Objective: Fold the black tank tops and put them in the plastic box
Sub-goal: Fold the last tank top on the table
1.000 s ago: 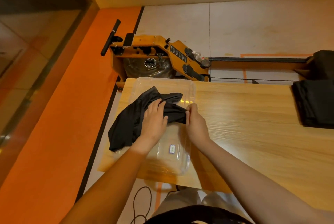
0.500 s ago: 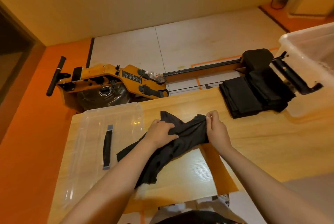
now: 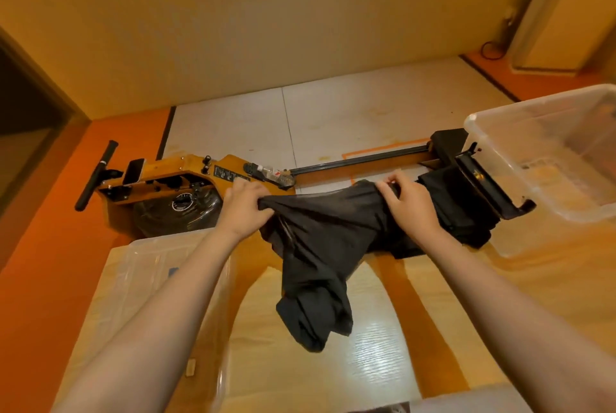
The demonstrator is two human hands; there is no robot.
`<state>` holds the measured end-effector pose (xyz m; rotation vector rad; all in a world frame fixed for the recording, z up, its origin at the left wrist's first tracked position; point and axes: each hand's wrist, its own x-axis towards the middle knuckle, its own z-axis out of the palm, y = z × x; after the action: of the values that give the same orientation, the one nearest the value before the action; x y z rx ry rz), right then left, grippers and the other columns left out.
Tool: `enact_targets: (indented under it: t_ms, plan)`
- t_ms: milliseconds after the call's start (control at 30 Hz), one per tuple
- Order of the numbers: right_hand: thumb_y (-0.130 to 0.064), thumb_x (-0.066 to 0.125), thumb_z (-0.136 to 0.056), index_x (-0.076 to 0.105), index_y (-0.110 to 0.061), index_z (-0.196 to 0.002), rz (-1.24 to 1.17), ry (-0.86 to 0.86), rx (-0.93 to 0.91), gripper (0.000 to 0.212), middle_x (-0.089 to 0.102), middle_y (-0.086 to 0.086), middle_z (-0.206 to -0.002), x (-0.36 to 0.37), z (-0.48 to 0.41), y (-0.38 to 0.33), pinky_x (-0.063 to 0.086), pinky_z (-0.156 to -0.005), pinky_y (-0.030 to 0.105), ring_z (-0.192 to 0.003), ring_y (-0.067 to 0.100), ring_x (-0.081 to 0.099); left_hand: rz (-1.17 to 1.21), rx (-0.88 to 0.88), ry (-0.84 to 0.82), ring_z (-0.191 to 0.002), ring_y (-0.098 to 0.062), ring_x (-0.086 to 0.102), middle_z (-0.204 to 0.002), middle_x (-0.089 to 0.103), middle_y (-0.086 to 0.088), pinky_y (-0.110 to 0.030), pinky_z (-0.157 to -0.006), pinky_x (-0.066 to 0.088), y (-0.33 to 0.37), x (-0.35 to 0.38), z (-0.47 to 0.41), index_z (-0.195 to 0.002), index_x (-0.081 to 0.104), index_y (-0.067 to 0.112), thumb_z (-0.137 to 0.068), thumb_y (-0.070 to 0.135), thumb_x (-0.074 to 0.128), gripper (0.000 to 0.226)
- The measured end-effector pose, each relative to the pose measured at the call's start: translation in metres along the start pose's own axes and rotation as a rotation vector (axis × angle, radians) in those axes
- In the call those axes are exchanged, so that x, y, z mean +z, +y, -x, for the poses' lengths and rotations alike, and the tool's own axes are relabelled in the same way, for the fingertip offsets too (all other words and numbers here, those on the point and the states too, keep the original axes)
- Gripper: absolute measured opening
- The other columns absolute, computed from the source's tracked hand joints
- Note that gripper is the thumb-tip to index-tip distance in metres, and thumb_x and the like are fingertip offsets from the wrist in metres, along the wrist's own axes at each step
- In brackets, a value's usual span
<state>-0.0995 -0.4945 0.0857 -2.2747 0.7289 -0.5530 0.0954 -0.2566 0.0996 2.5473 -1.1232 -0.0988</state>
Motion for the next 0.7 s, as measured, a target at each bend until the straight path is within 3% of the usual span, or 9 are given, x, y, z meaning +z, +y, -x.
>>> enact_targets:
  t_ms: [67,167,267,367,467,533,600,700]
  plan:
    - [-0.039,0.064,-0.089,0.062,-0.011,-0.095,-0.065,-0.033,-0.087,0.029,0.062,-0.001,-0.087,-0.012,-0.022,-0.020,0.045,-0.071,0.030,-0.080,0.013,0.055,0.260,-0.064,-0.022,-0.097,-0.017,0.044,-0.094,0.060,0.005,-0.027,-0.078,0.030,0.006,-0.034,-0.009,-0.088,0.066,0.014,-0.089,0.020,0.064,0.006]
    - [-0.032,0.068,-0.088,0.062,-0.010,-0.084,-0.107,-0.081,-0.181,0.023,0.059,-0.001,-0.077,-0.033,-0.053,-0.052,0.039,-0.065,0.030,-0.073,0.011,0.052,0.528,-0.179,-0.128,-0.091,-0.023,0.058,-0.092,0.063,-0.006,-0.028,-0.072,0.041,0.002,-0.085,-0.018,-0.088,0.063,0.007,-0.094,0.019,0.057,0.015]
    - [-0.023,0.064,-0.091,0.053,-0.017,-0.070,-0.182,-0.043,-0.261,0.025,0.051,-0.006,-0.066,-0.051,-0.086,-0.086,0.030,-0.058,0.026,-0.063,0.003,0.047,0.477,-0.184,-0.021,-0.106,-0.029,0.050,-0.104,0.058,-0.008,-0.036,-0.089,0.038,-0.003,-0.126,-0.030,-0.090,0.064,0.007,-0.097,0.024,0.052,0.022]
    - [-0.026,0.059,-0.095,0.051,-0.005,-0.070,-0.216,0.011,-0.329,0.033,0.047,0.001,-0.063,-0.067,-0.113,-0.120,0.028,-0.057,0.028,-0.059,0.010,0.042,0.345,-0.144,0.242,-0.114,-0.011,0.030,-0.115,0.052,0.010,-0.030,-0.100,0.025,0.003,-0.165,-0.039,-0.081,0.066,0.018,-0.089,0.030,0.068,0.013]
    - [-0.028,0.054,-0.098,0.048,0.001,-0.070,-0.231,0.083,-0.392,0.041,0.043,0.010,-0.062,-0.085,-0.135,-0.146,0.024,-0.056,0.030,-0.059,0.016,0.039,0.331,-0.082,0.339,-0.110,-0.013,0.039,-0.111,0.057,0.006,-0.031,-0.096,0.034,0.012,-0.201,-0.046,-0.084,0.070,0.016,-0.086,0.027,0.072,0.011]
    - [-0.031,0.052,-0.098,0.052,0.004,-0.074,-0.254,0.113,-0.417,0.042,0.049,0.018,-0.066,-0.100,-0.147,-0.164,0.026,-0.057,0.033,-0.061,0.019,0.043,0.432,-0.056,0.377,-0.088,-0.014,0.054,-0.094,0.062,-0.007,-0.020,-0.076,0.044,0.022,-0.225,-0.049,-0.088,0.069,0.007,-0.089,0.020,0.068,0.012]
    - [-0.032,0.052,-0.098,0.054,-0.001,-0.073,-0.290,0.135,-0.435,0.040,0.049,0.012,-0.065,-0.115,-0.157,-0.181,0.028,-0.058,0.032,-0.061,0.015,0.044,0.512,-0.063,0.449,-0.072,-0.011,0.051,-0.081,0.057,-0.006,-0.015,-0.061,0.040,0.031,-0.246,-0.053,-0.084,0.064,0.008,-0.090,0.017,0.066,0.011]
    - [-0.029,0.054,-0.097,0.061,-0.006,-0.080,-0.333,0.161,-0.462,0.030,0.058,0.006,-0.074,-0.136,-0.168,-0.203,0.038,-0.063,0.029,-0.069,0.013,0.052,0.664,-0.056,0.511,-0.080,-0.012,0.059,-0.085,0.063,0.001,-0.022,-0.068,0.045,0.040,-0.271,-0.058,-0.086,0.065,0.014,-0.090,0.018,0.067,0.006]
